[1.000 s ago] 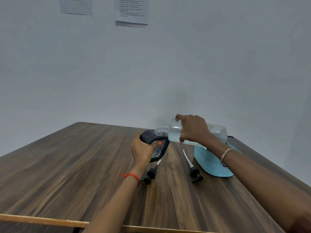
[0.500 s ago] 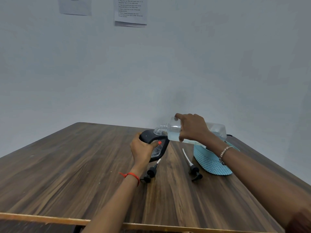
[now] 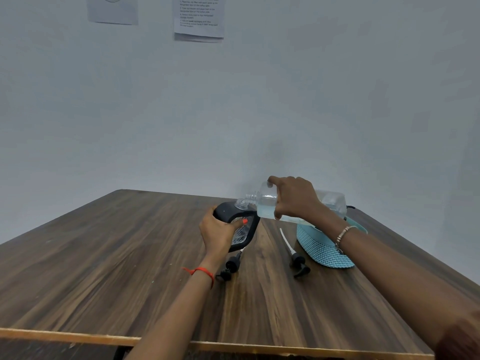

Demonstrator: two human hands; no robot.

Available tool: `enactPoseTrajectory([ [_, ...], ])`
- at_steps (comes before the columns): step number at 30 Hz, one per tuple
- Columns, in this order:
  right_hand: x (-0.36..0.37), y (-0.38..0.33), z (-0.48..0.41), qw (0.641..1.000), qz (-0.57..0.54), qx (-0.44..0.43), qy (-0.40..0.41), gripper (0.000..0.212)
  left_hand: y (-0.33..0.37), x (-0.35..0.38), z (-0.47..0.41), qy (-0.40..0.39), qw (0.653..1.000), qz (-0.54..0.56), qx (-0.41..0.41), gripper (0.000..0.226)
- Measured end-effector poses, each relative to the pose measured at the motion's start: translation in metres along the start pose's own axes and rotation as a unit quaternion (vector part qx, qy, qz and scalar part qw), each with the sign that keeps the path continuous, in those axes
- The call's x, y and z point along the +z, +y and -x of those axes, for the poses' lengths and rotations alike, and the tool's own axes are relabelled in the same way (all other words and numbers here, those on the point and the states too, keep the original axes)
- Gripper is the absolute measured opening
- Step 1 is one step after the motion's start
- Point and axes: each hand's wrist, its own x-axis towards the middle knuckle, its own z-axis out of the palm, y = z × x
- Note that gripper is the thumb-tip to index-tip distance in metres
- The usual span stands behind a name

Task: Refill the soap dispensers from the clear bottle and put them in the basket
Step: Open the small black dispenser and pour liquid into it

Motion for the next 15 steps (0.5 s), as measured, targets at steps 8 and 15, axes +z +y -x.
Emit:
enactPoseTrajectory([
  [8, -0.0012, 0.0027, 0.0038, 1.000, 0.007, 0.002, -0.001, 0.072, 0.0001, 0.0033, 0.0026, -0.004, 1.000, 0.006, -0.008, 0.057],
  [15, 0.0005, 0.0035, 0.0057, 1.000, 0.001, 0.003, -0.005, 0.072, 0.0001, 0.0036, 0.0046, -0.010, 1.000, 0.002, -0.009, 0.058],
])
